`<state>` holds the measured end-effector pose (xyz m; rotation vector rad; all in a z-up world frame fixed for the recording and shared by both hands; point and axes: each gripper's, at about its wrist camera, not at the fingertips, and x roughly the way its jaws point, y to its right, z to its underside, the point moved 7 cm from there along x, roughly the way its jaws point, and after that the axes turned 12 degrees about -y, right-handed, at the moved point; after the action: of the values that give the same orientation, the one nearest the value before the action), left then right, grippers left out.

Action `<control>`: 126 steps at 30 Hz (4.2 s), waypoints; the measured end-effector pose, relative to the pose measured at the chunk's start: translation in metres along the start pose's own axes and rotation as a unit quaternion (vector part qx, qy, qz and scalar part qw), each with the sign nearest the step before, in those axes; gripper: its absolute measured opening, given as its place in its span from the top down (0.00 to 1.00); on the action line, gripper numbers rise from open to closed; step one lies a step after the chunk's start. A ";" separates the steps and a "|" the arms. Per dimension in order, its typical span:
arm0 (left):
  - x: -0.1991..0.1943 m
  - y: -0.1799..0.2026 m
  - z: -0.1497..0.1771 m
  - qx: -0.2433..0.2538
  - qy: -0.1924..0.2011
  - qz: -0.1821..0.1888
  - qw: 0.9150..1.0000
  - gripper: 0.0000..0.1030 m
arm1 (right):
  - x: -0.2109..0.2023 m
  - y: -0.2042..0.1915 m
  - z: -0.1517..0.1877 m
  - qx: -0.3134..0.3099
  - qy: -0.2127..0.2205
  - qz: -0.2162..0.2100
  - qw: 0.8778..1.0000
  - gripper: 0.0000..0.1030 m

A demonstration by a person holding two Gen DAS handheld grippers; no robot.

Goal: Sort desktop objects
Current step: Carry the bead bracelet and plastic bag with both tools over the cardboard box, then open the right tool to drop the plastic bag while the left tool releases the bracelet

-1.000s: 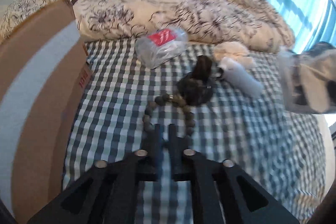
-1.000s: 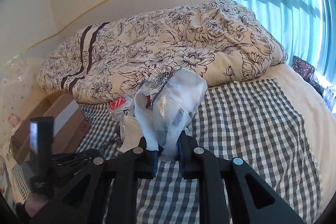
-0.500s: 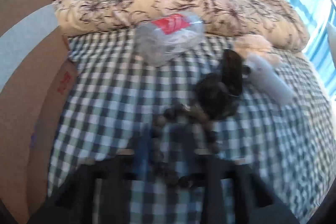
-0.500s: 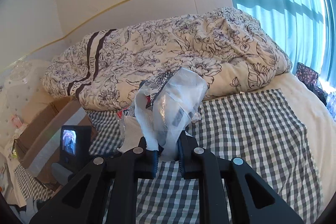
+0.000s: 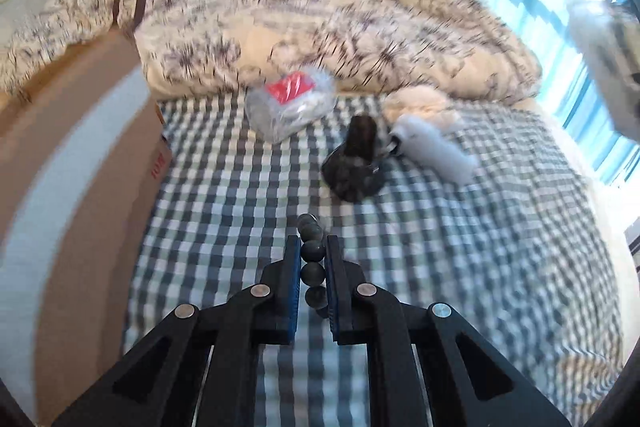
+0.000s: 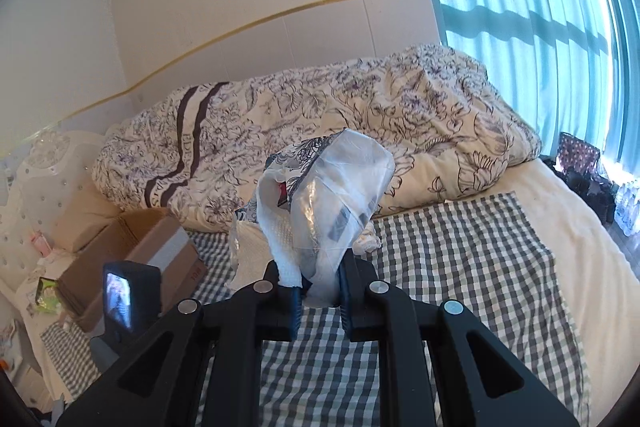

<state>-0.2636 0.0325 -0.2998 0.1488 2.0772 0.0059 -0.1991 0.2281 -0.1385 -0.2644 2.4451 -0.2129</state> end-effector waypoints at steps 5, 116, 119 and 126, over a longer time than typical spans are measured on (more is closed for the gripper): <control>-0.056 0.000 0.005 -0.001 0.031 0.009 0.999 0.90 | -0.037 -0.022 -0.003 -0.007 0.017 -0.006 1.000 0.86; -0.137 -0.288 -0.007 -0.107 0.073 -0.047 0.991 0.88 | 0.160 -0.334 0.049 -0.204 -0.140 -0.068 0.967 0.50; -0.136 -0.287 -0.007 -0.109 0.072 -0.049 0.990 0.87 | 0.156 -0.332 0.048 -0.202 -0.132 -0.070 0.968 0.40; -0.148 -0.283 -0.009 -0.113 0.078 -0.050 0.989 0.81 | 0.145 -0.329 0.045 -0.196 -0.127 -0.072 0.970 0.40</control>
<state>-0.2293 -0.2641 -0.1854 -0.0967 2.2203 0.1963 -0.2367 -0.1292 -0.1882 -0.6055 2.1946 0.2346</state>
